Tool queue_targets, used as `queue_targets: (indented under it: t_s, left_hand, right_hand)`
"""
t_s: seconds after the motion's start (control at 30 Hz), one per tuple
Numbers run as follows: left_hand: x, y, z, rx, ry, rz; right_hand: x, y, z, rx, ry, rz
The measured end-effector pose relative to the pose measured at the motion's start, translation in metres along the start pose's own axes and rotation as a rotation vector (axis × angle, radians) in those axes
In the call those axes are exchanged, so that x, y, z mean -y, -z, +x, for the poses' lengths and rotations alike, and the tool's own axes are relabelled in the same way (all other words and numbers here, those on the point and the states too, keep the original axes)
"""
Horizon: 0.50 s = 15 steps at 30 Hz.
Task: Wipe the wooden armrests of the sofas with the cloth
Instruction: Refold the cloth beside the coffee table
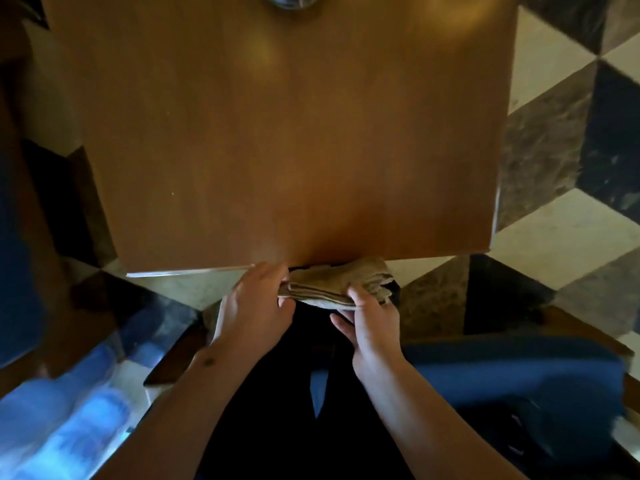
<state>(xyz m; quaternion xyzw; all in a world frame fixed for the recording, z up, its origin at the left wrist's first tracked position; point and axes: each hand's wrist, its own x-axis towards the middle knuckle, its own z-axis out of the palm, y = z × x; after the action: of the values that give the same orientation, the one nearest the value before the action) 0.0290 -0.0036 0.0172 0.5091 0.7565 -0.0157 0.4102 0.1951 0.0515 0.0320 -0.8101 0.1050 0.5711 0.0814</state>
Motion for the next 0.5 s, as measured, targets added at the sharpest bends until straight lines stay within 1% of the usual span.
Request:
queue_targets:
  t_s: [0.2,0.3,0.5]
  left_hand:
    - [0.003,0.003,0.035,-0.018,0.120,-0.049]
    - [0.003,0.012,0.068,-0.013,0.098,-0.029]
    - [0.012,0.019,0.133,0.146,0.129,-0.135]
  right_hand:
    - [0.025,-0.031,0.022,0.042,0.020,-0.032]
    - [0.046,-0.051,0.032,0.047,0.043,-0.062]
    - [0.077,-0.082,0.052,0.047,0.046,-0.154]
